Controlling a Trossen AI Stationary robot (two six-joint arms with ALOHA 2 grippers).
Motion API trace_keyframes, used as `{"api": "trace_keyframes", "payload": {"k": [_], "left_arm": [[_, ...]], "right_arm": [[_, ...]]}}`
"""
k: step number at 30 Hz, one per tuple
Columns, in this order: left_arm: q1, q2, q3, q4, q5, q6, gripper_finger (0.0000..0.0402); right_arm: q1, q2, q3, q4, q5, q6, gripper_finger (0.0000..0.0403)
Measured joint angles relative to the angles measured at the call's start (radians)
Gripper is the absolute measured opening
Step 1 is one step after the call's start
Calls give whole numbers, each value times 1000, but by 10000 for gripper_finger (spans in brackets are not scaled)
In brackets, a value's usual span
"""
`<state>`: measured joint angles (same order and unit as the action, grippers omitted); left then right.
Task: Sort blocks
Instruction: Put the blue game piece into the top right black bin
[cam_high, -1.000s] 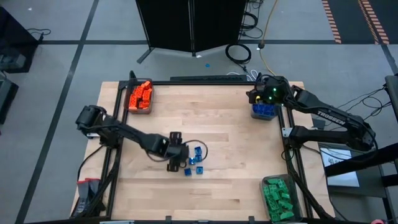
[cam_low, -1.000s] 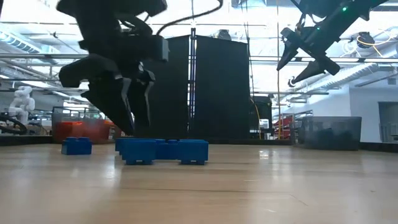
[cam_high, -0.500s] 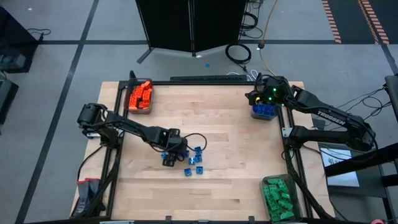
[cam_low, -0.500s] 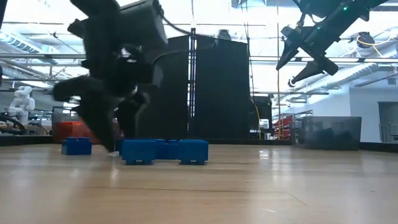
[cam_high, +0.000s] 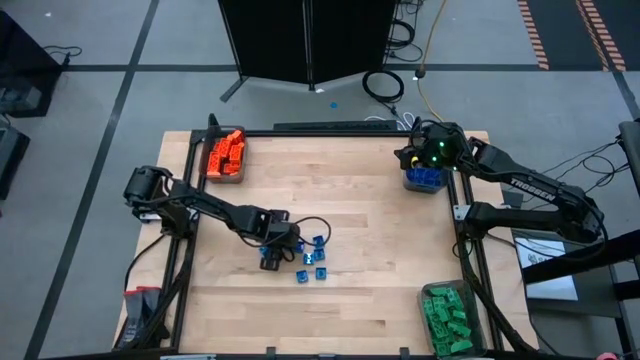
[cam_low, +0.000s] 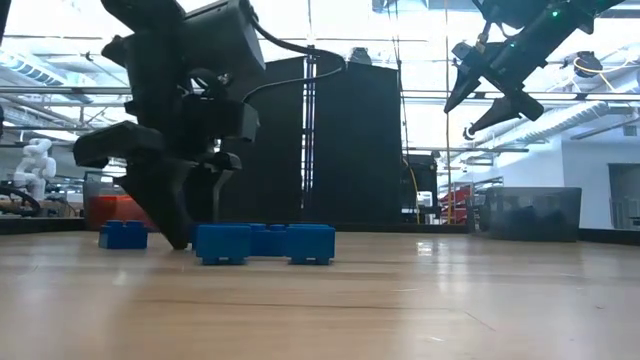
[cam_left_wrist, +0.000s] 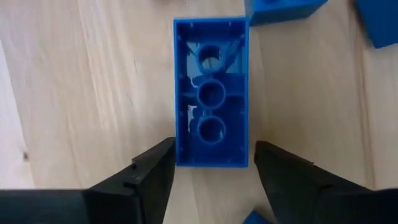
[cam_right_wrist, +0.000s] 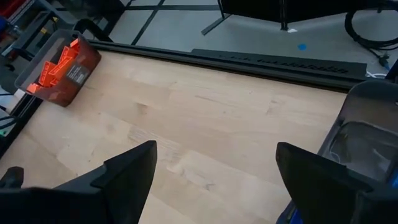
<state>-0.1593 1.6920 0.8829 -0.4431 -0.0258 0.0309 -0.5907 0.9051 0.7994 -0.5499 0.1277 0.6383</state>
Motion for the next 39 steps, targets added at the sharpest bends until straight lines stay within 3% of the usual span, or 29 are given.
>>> {"api": "trace_keyframes", "payload": {"k": [18,24,27,31,36,39], "left_arm": [[5,1,-5,61,-31,28,214],[13,1,-5,93,-31,36,159],[21,0,-5,95,-31,36,123],[31,-1,-4,78,-30,11,122],[35,-25,6,47,-34,-111,122],[35,-74,46,60,-85,-175,122]], "right_arm": [[0,0,0,-1,-4,4,325],[0,0,0,-1,-11,30,325],[0,0,0,-1,-52,30,324],[20,0,0,23,-123,-18,324],[91,0,0,232,-303,-115,324],[137,0,0,386,-344,-142,324]]}}
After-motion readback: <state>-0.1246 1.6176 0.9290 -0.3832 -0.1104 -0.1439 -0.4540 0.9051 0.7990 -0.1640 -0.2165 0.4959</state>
